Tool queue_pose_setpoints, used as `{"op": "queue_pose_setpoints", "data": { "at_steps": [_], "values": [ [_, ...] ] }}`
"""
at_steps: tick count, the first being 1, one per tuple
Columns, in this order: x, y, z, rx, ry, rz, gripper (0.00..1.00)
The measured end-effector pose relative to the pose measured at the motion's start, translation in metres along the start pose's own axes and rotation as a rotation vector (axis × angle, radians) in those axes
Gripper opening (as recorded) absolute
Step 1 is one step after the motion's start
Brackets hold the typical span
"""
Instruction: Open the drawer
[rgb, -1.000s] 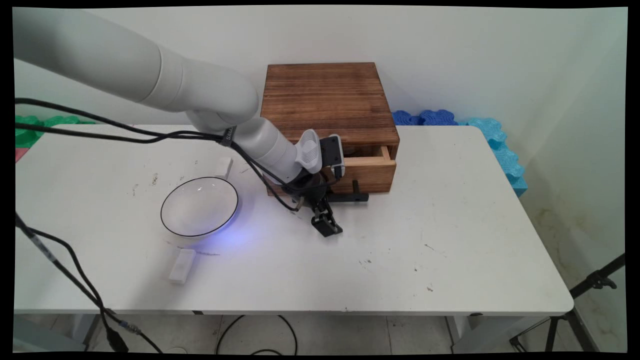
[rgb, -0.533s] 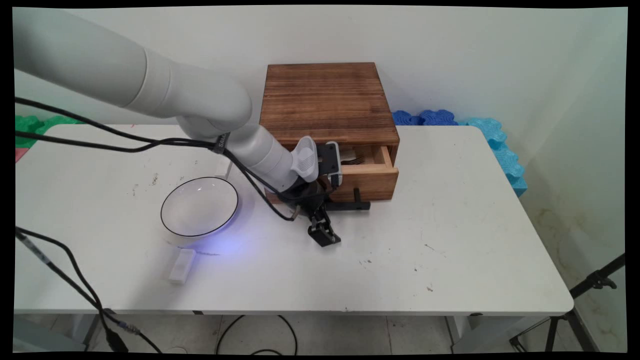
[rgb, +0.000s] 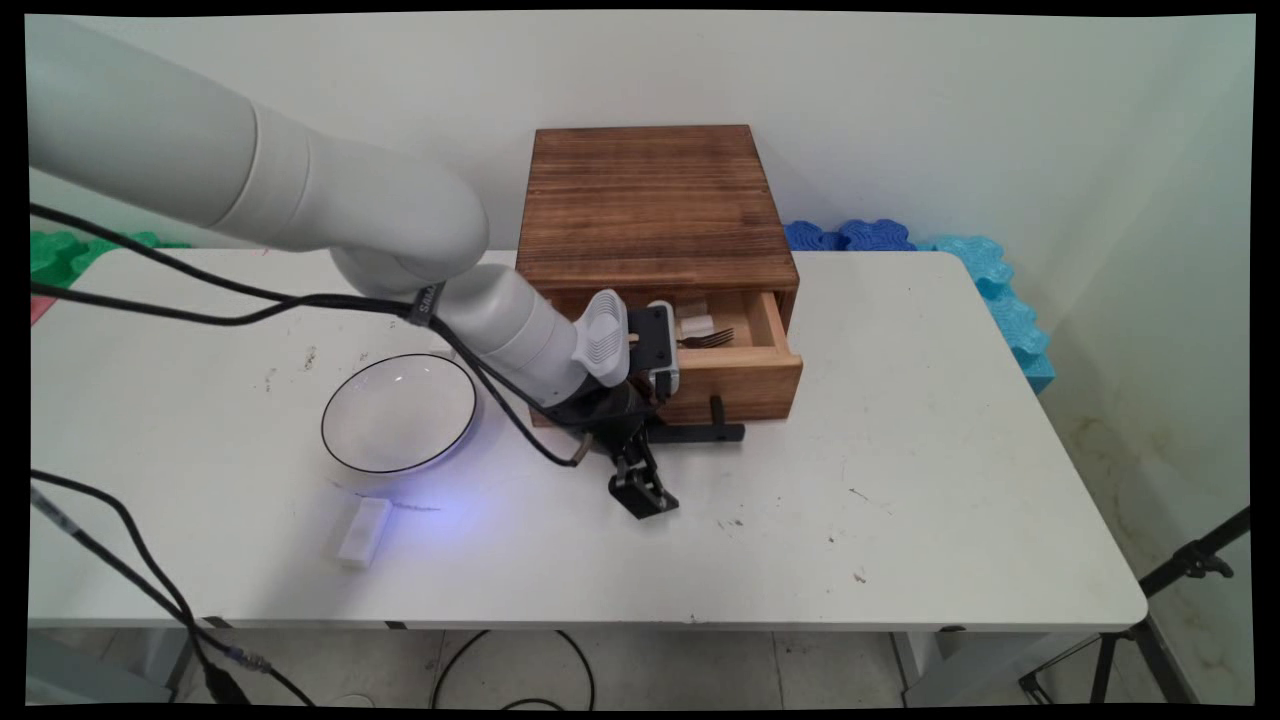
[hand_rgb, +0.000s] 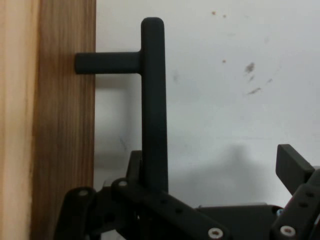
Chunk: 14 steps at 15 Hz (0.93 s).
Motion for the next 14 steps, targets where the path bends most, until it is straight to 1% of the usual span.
{"op": "queue_pose_setpoints", "data": {
  "at_steps": [14],
  "values": [
    [-0.005,0.044,-0.011,-0.032,0.015,0.016,1.00]
  ]
}}
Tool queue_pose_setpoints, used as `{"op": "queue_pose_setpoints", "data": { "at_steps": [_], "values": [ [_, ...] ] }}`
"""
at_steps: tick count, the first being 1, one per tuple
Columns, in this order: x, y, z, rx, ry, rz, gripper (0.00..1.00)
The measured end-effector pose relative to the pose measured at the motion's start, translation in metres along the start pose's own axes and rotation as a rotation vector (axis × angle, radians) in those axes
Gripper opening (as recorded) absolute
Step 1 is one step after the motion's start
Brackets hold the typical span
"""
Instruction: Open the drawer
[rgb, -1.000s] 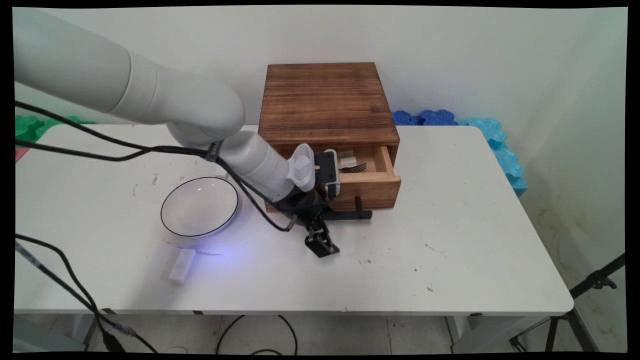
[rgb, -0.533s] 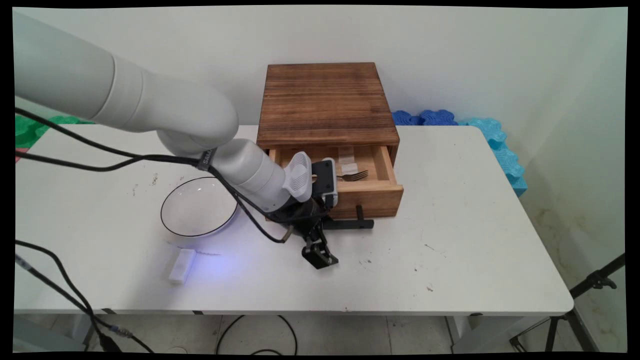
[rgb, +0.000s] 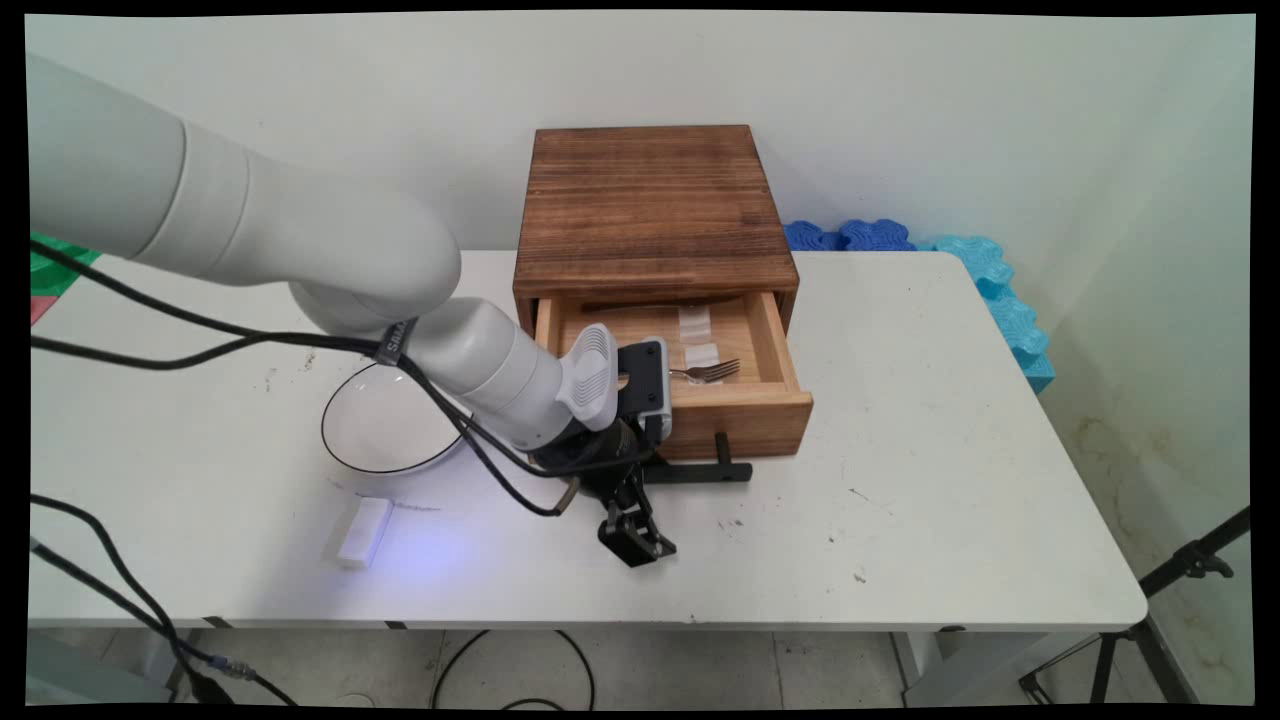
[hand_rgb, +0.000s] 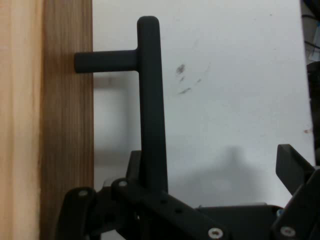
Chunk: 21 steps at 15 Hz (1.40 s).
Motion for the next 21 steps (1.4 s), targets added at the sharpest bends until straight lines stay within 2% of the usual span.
{"op": "queue_pose_setpoints", "data": {
  "at_steps": [21],
  "values": [
    [-0.013,0.077,-0.010,-0.058,0.010,0.032,1.00]
  ]
}}
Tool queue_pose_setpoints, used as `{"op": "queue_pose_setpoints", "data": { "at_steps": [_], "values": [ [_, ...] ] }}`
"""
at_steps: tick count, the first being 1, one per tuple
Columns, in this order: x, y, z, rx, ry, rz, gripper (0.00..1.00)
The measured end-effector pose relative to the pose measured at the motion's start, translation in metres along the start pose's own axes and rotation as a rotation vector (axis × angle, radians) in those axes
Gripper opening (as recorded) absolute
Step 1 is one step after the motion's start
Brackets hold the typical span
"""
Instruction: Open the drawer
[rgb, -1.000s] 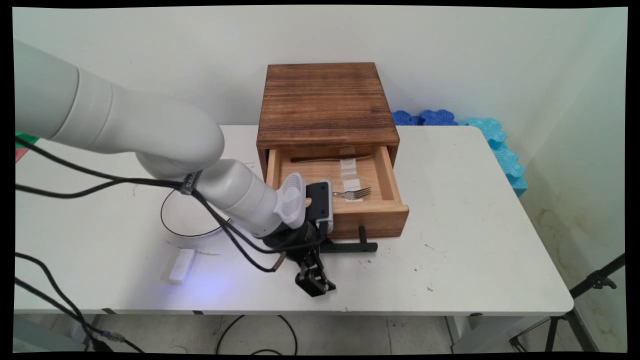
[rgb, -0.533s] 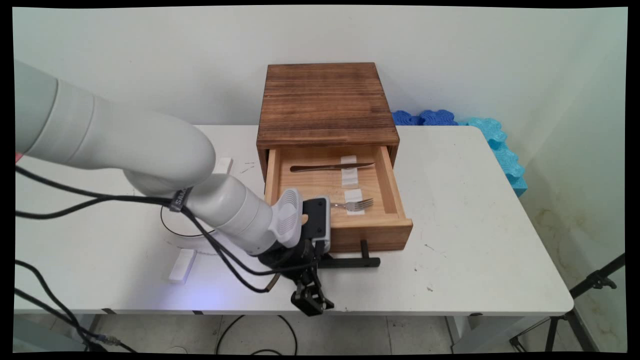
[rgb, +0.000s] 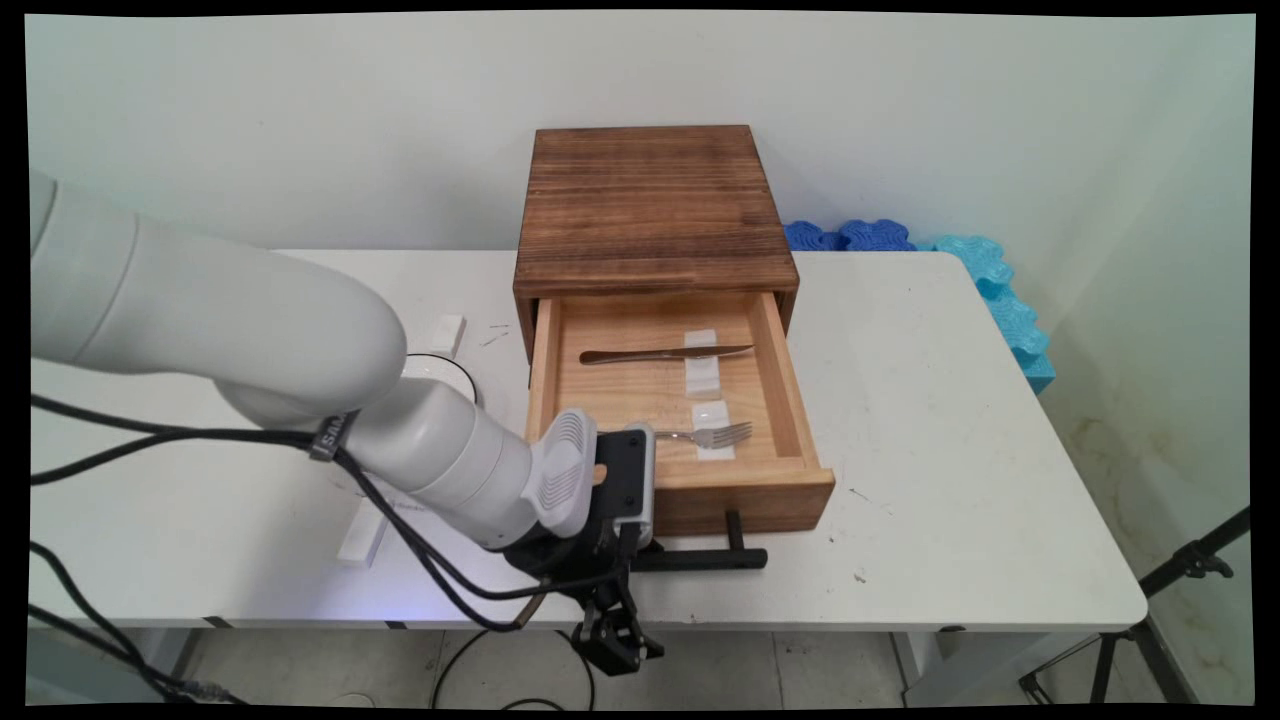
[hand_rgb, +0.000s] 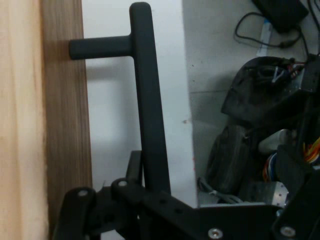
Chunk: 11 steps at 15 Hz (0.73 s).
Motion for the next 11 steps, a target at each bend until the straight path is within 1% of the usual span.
{"op": "queue_pose_setpoints", "data": {
  "at_steps": [5,11],
  "values": [
    [-0.002,0.017,-0.001,-0.017,0.003,0.004,1.00],
    [-0.003,0.027,-0.002,-0.021,0.010,0.015,1.00]
  ]
}}
